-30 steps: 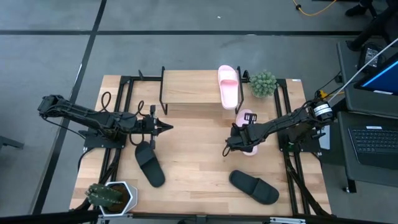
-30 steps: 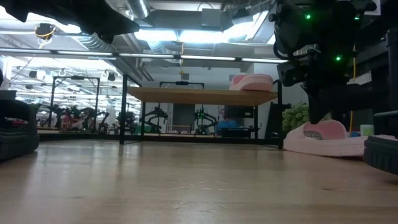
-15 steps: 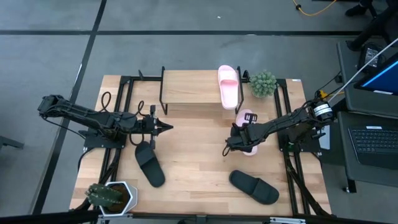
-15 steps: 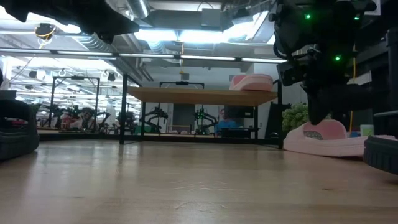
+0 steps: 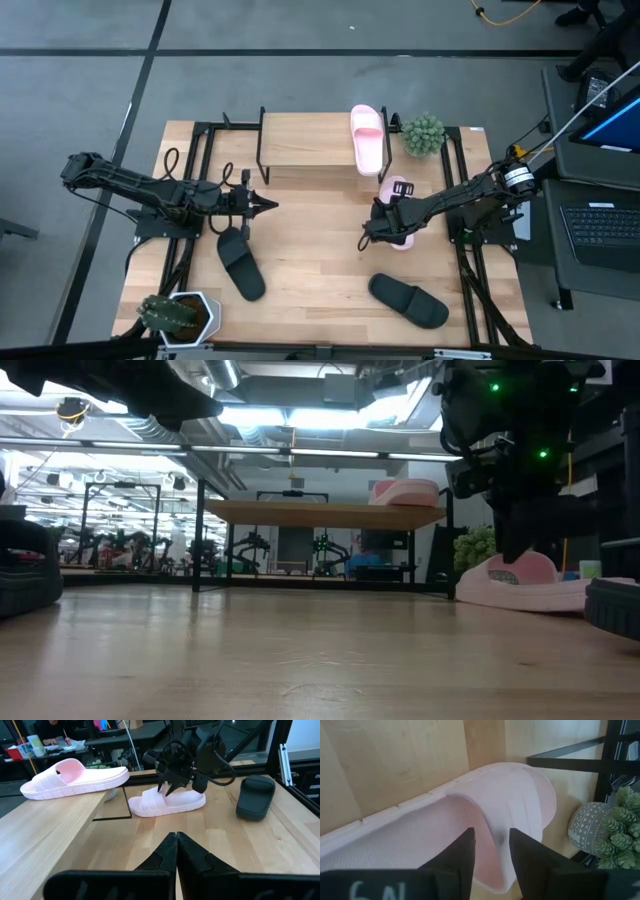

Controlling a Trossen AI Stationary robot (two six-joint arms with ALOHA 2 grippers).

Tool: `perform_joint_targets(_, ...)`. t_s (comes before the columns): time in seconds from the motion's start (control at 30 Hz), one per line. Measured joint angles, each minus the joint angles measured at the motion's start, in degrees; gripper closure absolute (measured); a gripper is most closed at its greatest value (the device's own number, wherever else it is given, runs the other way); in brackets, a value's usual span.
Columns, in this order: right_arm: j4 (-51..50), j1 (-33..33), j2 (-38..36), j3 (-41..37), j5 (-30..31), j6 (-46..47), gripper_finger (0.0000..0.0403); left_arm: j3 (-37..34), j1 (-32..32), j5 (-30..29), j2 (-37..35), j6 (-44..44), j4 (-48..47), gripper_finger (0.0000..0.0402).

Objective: Pick and place slides into the shelf
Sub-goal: Put the pink slide on the shelf

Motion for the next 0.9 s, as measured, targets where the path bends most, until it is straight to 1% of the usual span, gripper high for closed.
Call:
perform_joint_targets(0.17, 0.2, -1.32, 0.0, 0.0, 0.0, -0.31, 0.0291, 0.0, -0.01, -0.02, 0.0, 0.02, 0.0, 0.0401)
perform_joint_targets(0.33, 0.3, -2.61, 0.0, 0.0, -0.03, -1.78, 0.0291, 0.0, 0.0, -0.02, 0.0, 0.0, 0.02, 0.0401)
perform_joint_targets(0.5, 0.29, -3.33, 0.0, 0.0, -1.08, -2.3, 0.0301, 0.0, -0.02, 0.0, 0.0, 0.0, 0.02, 0.0401)
perform_joint_targets(0.63, 0.44, -3.31, 0.0, 0.0, -1.07, -2.72, 0.0329, 0.0, 0.0, -0.02, 0.0, 0.02, 0.02, 0.0401)
perform_joint_targets(0.77, 0.57, -3.33, 0.0, 0.0, -0.86, -2.6, 0.0385, 0.0, 0.0, -0.01, 0.0, 0.02, 0.02, 0.0401)
perform_joint_targets(0.9, 0.59, -3.33, -0.02, 0.0, -0.85, -2.59, 0.0392, 0.0, -0.02, -0.02, 0.0, 0.02, 0.02, 0.0401)
